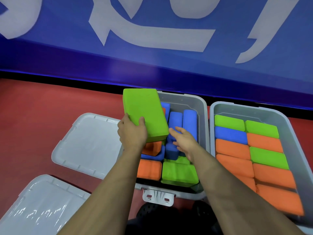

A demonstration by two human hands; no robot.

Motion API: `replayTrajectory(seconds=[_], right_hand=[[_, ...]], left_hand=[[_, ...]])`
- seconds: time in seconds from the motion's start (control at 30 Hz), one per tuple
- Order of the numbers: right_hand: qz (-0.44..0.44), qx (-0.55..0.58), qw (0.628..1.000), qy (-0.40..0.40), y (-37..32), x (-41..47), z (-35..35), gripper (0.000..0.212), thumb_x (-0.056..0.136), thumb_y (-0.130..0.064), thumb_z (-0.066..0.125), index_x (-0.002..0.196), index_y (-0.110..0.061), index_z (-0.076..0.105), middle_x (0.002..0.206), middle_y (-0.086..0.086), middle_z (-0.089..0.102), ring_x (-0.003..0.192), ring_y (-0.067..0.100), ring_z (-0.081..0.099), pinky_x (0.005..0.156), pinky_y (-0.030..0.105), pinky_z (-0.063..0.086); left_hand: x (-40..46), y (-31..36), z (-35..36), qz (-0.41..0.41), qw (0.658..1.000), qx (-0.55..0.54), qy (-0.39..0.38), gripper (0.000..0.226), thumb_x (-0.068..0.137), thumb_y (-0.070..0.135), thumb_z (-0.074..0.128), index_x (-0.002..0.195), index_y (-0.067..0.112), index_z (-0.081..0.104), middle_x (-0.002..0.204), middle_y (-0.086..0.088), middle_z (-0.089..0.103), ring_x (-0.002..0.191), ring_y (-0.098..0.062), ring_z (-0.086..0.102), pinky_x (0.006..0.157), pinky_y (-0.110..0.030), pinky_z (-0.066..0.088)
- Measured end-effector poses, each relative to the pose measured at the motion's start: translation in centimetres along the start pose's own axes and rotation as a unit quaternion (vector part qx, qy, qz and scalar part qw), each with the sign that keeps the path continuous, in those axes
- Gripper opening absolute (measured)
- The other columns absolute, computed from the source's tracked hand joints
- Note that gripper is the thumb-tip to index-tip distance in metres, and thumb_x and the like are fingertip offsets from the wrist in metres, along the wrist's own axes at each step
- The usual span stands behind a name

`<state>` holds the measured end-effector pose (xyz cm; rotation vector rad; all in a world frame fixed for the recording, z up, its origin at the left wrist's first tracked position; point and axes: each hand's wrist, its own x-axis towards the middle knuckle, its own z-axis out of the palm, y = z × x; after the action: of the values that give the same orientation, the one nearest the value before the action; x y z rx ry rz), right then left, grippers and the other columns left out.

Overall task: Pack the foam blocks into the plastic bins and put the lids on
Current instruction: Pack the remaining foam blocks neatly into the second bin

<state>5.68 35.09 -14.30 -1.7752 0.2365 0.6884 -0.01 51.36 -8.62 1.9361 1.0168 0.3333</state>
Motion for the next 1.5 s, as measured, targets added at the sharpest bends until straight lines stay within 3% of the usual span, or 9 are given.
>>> replayTrajectory(seconds=[0.13, 0.27, 0.43, 0.6, 0.7, 0.87, 1.1, 1.33, 1.5], right_hand=[[-0.032, -0.127, 0.991, 0.028, 0.9, -0.1, -2.5, 0.059, 0.094, -0.042, 0.066, 0.145, -0.016, 0.051, 0.14, 0.006, 0.056, 0.128, 0.023, 0.055, 0.11, 0.032, 0.04], [-0.032, -0.235, 0.971, -0.014, 4.1, -0.3, -4.5, 0.062, 0.091, -0.04, 0.071, 0.143, -0.012, 0.052, 0.144, 0.007, 0.055, 0.131, 0.021, 0.053, 0.11, 0.035, 0.042], [0.004, -0.309, 0.95, -0.054, 7.6, 0.2, -5.0, 0.07, 0.09, -0.042, 0.072, 0.147, -0.01, 0.046, 0.149, 0.008, 0.051, 0.135, 0.022, 0.05, 0.111, 0.033, 0.04], [0.084, -0.072, 0.993, 0.045, 8.5, 3.1, -4.3, 0.062, 0.086, -0.043, 0.076, 0.133, -0.006, 0.059, 0.132, 0.006, 0.062, 0.115, 0.022, 0.061, 0.101, 0.035, 0.048], [0.145, 0.072, 0.983, 0.088, 7.8, 4.5, -4.1, 0.075, 0.075, -0.055, 0.081, 0.126, -0.004, 0.06, 0.124, 0.004, 0.064, 0.107, 0.023, 0.06, 0.094, 0.035, 0.049], [0.071, -0.203, 0.936, 0.28, 6.4, 4.8, -2.1, 0.074, 0.083, -0.059, 0.07, 0.133, -0.01, 0.046, 0.13, 0.019, 0.061, 0.116, 0.04, 0.061, 0.089, 0.042, 0.049], [0.038, -0.217, 0.959, 0.181, 9.0, 6.4, -1.8, 0.083, 0.094, -0.05, 0.062, 0.159, -0.031, 0.015, 0.151, 0.016, 0.033, 0.128, 0.038, 0.05, 0.098, 0.044, 0.045], [0.022, -0.081, 0.963, 0.257, 9.6, 7.4, -1.9, 0.087, 0.077, -0.035, 0.085, 0.147, -0.021, 0.036, 0.135, 0.014, 0.06, 0.121, 0.036, 0.057, 0.097, 0.042, 0.047], [0.037, -0.146, 0.943, 0.297, 8.2, 7.0, -1.9, 0.068, 0.08, -0.043, 0.081, 0.132, -0.01, 0.052, 0.125, 0.018, 0.066, 0.114, 0.039, 0.062, 0.093, 0.044, 0.052]], left_hand=[[-1.4, 1.6, 0.8, 0.137, 0.99, 0.008, 0.036, 0.052, 0.096, 0.037, 0.064, 0.141, 0.014, 0.053, 0.137, -0.011, 0.053, 0.127, -0.029, 0.048, 0.11, -0.04, 0.034], [-2.6, 2.1, 2.4, 0.139, 0.968, -0.062, -0.201, 0.029, 0.095, 0.026, 0.068, 0.121, 0.013, 0.066, 0.091, 0.005, 0.065, 0.075, -0.013, 0.062, 0.078, -0.029, 0.05], [-3.6, 0.3, 4.4, 0.088, 0.927, 0.018, -0.365, 0.017, 0.097, 0.002, 0.059, 0.113, 0.002, 0.061, 0.067, 0.0, 0.057, 0.057, -0.013, 0.05, 0.055, -0.02, 0.045], [-4.0, -3.8, 6.5, 0.039, 0.869, 0.176, -0.462, 0.033, 0.095, 0.006, 0.064, 0.126, -0.003, 0.058, 0.091, -0.017, 0.065, 0.073, -0.025, 0.06, 0.075, -0.039, 0.054], [-4.0, -4.6, 6.8, 0.054, 0.852, 0.249, -0.458, 0.041, 0.095, 0.015, 0.065, 0.133, 0.003, 0.058, 0.119, -0.017, 0.068, 0.108, -0.029, 0.065, 0.091, -0.031, 0.048], [-3.4, -4.3, 8.1, 0.048, 0.877, 0.217, -0.426, 0.039, 0.095, 0.022, 0.065, 0.128, 0.002, 0.063, 0.124, -0.017, 0.068, 0.114, -0.028, 0.064, 0.081, -0.021, 0.041], [-3.4, -4.0, 8.8, 0.052, 0.89, 0.18, -0.417, 0.038, 0.097, 0.028, 0.064, 0.124, 0.001, 0.064, 0.119, -0.019, 0.069, 0.088, -0.025, 0.064, 0.053, -0.01, 0.035], [-3.0, -4.3, 8.2, 0.033, 0.893, 0.169, -0.416, 0.038, 0.097, 0.028, 0.064, 0.125, 0.003, 0.063, 0.12, -0.018, 0.069, 0.109, -0.034, 0.065, 0.068, -0.022, 0.039], [-3.3, -3.1, 7.4, 0.05, 0.885, 0.18, -0.427, 0.03, 0.096, 0.025, 0.064, 0.116, 0.003, 0.067, 0.107, -0.02, 0.07, 0.085, -0.03, 0.062, 0.066, -0.028, 0.039]])
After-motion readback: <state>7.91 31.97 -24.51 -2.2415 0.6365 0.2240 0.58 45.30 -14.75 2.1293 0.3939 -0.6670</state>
